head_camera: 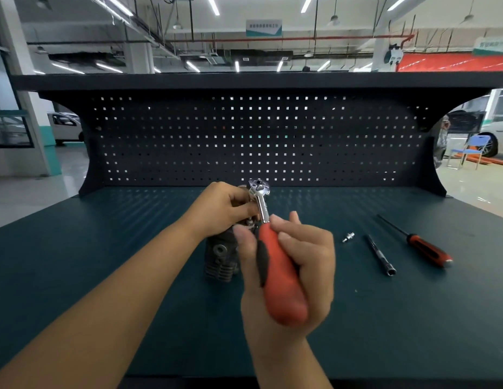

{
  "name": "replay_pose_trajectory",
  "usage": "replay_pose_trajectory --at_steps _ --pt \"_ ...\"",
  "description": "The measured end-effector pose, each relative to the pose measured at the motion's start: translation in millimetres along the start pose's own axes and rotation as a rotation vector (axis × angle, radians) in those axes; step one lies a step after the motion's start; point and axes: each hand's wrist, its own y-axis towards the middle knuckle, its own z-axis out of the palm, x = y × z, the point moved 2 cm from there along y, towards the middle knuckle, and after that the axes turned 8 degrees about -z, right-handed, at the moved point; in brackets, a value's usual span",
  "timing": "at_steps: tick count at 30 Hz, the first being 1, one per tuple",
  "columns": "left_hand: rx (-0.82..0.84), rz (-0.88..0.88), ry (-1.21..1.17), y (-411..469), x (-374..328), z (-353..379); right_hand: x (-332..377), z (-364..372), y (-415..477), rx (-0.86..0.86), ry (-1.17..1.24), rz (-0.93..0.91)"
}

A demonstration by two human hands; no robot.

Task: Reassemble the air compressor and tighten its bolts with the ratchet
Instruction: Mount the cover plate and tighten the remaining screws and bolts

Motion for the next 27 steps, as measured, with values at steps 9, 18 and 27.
replay_pose_trajectory --at_steps 9,18,27 --pt "0.006 -0.028 0.006 -1 0 -2 -45 -14 35 -0.335 0.353 0.678" --pt "0.036 -0.003 0.049 1 1 0 -171 18 31 -0.375 0.748 1.65" --pt "0.018 0.024 0.027 2 5 -3 -161 32 36 -0.638 0.778 1.451"
